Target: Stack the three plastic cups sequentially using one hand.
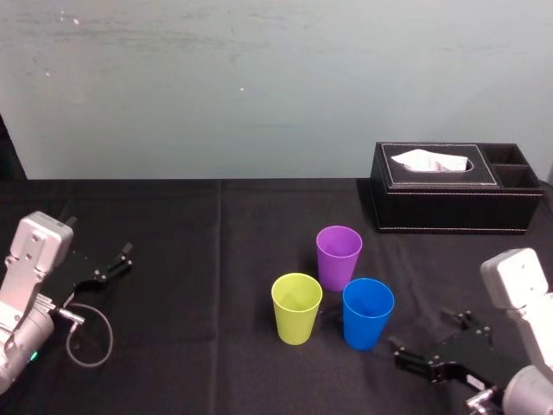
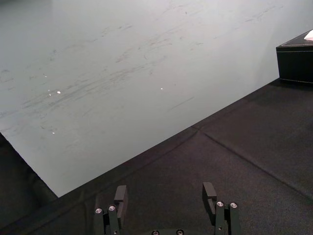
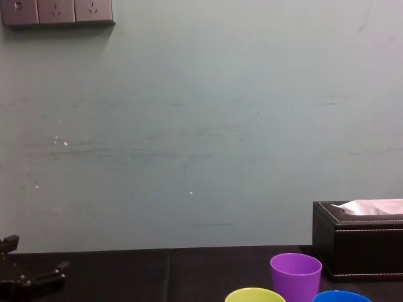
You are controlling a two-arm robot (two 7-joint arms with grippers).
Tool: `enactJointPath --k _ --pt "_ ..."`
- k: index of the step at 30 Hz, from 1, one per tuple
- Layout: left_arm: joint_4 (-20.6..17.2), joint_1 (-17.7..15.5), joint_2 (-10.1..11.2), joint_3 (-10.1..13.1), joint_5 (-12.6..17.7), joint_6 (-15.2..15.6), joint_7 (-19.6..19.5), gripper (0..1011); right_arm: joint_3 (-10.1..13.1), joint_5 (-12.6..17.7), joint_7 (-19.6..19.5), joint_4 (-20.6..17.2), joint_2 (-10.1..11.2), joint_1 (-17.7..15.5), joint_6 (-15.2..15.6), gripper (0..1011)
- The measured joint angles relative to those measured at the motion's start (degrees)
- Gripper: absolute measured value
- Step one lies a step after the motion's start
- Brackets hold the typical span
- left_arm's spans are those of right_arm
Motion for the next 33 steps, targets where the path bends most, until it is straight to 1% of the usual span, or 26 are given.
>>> enactJointPath --k 2,3,9,19,21,33 --pt "0.00 0.00 0.00 0.00 0.00 0.00 0.00 1000 -0.73 -0.32 0.43 0.67 -0.89 0.75 0.51 1003" --pt "0.00 0.00 0.00 0.00 0.00 0.00 0.00 1000 -0.73 -0.32 0.43 0.67 -0.89 0.75 0.51 1003" --pt "0.00 0.00 0.00 0.00 0.00 0.00 0.00 1000 -1.76 -1.35 1.44 2.00 -2.79 2.44 1.38 1003" --pt "0.00 0.00 0.00 0.00 0.00 0.00 0.00 1000 -2.38 -2.77 2.44 3.71 -5.28 4.18 1.42 1003" --pt "0.00 0.00 0.00 0.00 0.00 0.00 0.00 1000 -2.68 -3.43 2.58 4.22 -6.08 4.77 1.49 1003" --pt "0.00 0.00 0.00 0.00 0.00 0.00 0.00 1000 -3.18 -5.21 3.18 6.96 -8.61 6.06 2.25 1003"
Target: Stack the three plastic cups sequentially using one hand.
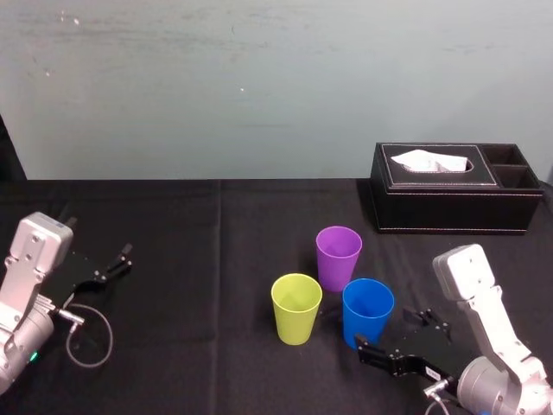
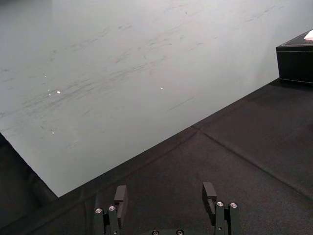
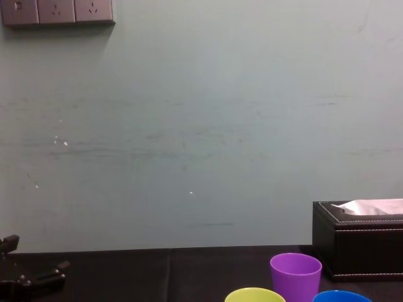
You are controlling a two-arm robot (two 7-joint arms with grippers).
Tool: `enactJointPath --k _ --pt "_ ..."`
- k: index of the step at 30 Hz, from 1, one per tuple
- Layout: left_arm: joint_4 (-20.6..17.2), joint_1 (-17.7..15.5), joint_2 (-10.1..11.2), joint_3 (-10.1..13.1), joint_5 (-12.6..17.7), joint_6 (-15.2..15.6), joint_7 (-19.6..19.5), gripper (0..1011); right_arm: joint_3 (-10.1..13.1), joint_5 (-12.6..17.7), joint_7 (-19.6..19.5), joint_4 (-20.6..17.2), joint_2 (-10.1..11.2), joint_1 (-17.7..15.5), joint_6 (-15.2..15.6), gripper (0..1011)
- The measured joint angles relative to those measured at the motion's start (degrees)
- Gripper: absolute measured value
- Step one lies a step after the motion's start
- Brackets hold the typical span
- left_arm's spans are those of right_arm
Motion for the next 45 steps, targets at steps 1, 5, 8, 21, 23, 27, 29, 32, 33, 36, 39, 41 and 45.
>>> enactJointPath --k 1,5,8,21,23,27,29,32,33,36,39,41,45 --pt "0.00 0.00 0.00 0.00 0.00 0.00 0.00 1000 0.00 -0.10 0.03 0.18 -0.14 0.06 0.02 1003" --pt "0.00 0.00 0.00 0.00 0.00 0.00 0.00 1000 -0.01 -0.82 0.45 1.15 -0.90 0.42 -0.01 1003" --pt "0.00 0.00 0.00 0.00 0.00 0.00 0.00 1000 -0.13 -1.25 0.87 1.66 -1.41 0.67 -0.20 1003" --pt "0.00 0.00 0.00 0.00 0.00 0.00 0.00 1000 -0.17 -2.82 3.01 3.92 -3.48 1.83 -1.72 1003" --pt "0.00 0.00 0.00 0.00 0.00 0.00 0.00 1000 -0.20 -3.11 3.18 4.11 -3.68 1.97 -1.84 1003" --pt "0.00 0.00 0.00 0.00 0.00 0.00 0.00 1000 -0.29 -3.79 3.63 4.55 -4.11 2.31 -1.89 1003" --pt "0.00 0.00 0.00 0.00 0.00 0.00 0.00 1000 -0.33 -4.15 3.90 4.79 -4.38 2.49 -1.82 1003" --pt "0.00 0.00 0.00 0.00 0.00 0.00 0.00 1000 -0.35 -4.69 4.17 5.12 -4.77 2.73 -1.63 1003" --pt "0.00 0.00 0.00 0.00 0.00 0.00 0.00 1000 -0.35 -4.85 4.23 5.21 -4.86 2.80 -1.57 1003" --pt "0.00 0.00 0.00 0.00 0.00 0.00 0.00 1000 -0.36 -5.46 4.36 5.54 -5.25 3.04 -1.25 1003" --pt "0.00 0.00 0.00 0.00 0.00 0.00 0.00 1000 -0.25 -5.94 4.51 5.91 -5.71 3.26 -0.98 1003" --pt "0.00 0.00 0.00 0.00 0.00 0.00 0.00 1000 -0.20 -6.20 4.66 6.10 -5.92 3.38 -0.88 1003" --pt "0.00 0.00 0.00 0.00 0.00 0.00 0.00 1000 0.01 -6.82 4.97 6.77 -6.62 3.75 -0.81 1003"
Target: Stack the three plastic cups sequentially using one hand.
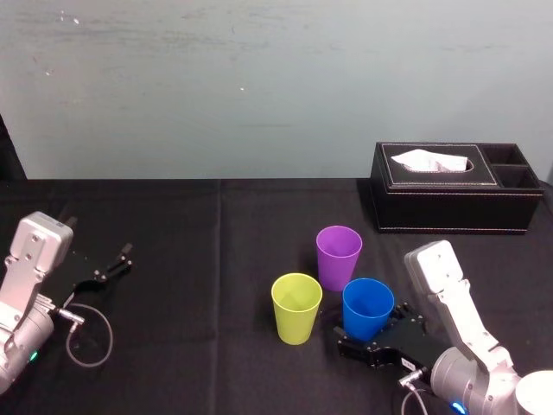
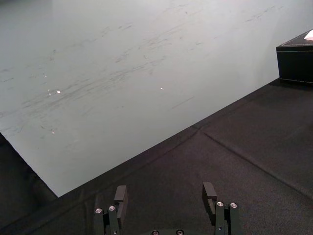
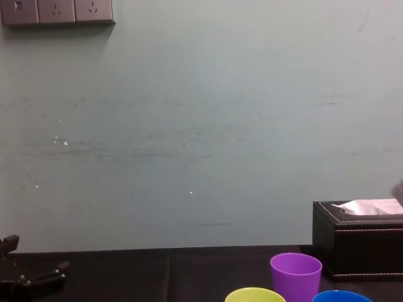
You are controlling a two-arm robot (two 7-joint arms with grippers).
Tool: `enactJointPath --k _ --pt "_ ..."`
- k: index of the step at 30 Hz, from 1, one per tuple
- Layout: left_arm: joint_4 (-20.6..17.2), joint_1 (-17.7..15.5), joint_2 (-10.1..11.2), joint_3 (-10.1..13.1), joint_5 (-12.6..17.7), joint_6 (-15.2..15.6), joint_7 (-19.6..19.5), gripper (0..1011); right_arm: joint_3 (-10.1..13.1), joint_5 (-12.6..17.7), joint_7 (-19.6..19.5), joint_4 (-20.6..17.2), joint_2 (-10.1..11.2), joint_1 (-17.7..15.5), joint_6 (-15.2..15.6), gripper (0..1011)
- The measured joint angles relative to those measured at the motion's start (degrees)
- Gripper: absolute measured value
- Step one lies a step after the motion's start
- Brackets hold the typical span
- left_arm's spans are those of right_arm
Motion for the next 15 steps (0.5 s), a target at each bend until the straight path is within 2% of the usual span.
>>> enactJointPath --k 15 --pt "0.00 0.00 0.00 0.00 0.00 0.00 0.00 1000 0.65 -2.65 0.87 2.33 -2.14 0.89 -0.48 1003"
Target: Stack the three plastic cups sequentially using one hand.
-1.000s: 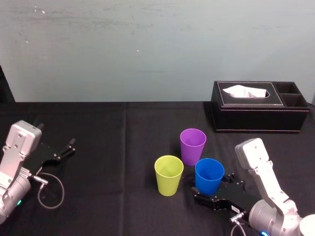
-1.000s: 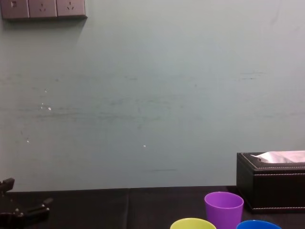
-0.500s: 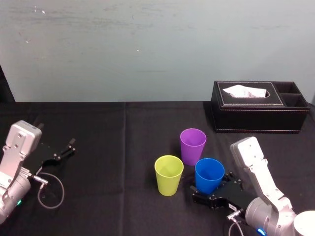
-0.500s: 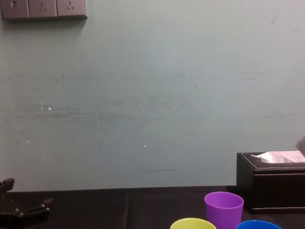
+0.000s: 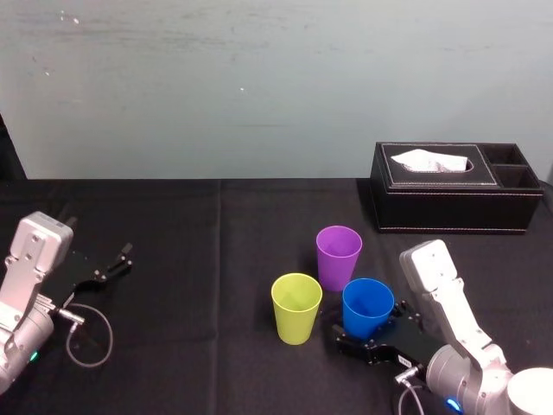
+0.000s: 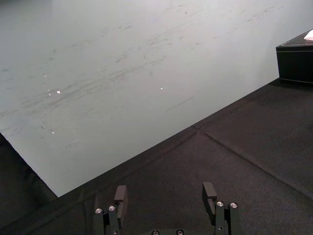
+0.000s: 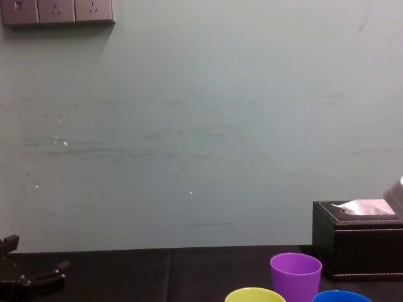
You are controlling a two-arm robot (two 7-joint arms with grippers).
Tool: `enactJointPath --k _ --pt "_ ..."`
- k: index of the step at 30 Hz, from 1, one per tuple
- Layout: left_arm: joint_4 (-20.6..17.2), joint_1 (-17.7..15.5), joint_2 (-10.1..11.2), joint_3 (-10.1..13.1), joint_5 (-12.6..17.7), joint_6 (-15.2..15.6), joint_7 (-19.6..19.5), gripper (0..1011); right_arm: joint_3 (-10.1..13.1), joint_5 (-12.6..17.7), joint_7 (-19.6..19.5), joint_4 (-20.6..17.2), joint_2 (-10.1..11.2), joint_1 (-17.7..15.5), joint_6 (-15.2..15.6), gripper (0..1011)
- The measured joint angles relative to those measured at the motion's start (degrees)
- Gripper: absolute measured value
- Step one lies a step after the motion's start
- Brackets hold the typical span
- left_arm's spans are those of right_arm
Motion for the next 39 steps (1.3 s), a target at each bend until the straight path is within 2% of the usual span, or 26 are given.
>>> enactJointPath --k 16,19,21,22,26,37,39 --pt "0.00 0.00 0.00 0.00 0.00 0.00 0.00 1000 0.35 -0.43 0.45 0.67 -0.51 0.13 -0.32 990" --pt "0.00 0.00 0.00 0.00 0.00 0.00 0.00 1000 0.34 -0.43 0.45 0.65 -0.50 0.11 -0.31 929" --pt "0.00 0.00 0.00 0.00 0.00 0.00 0.00 1000 0.32 -0.42 0.45 0.62 -0.48 0.10 -0.29 853" --pt "0.00 0.00 0.00 0.00 0.00 0.00 0.00 1000 0.32 -0.42 0.45 0.62 -0.48 0.10 -0.29 853" --pt "0.00 0.00 0.00 0.00 0.00 0.00 0.00 1000 0.29 -0.41 0.44 0.60 -0.46 0.09 -0.26 717" --pt "0.00 0.00 0.00 0.00 0.00 0.00 0.00 1000 0.27 -0.39 0.39 0.53 -0.43 0.09 -0.22 696" --pt "0.00 0.00 0.00 0.00 0.00 0.00 0.00 1000 0.10 -1.43 0.11 -0.09 -0.25 -0.07 -0.23 696"
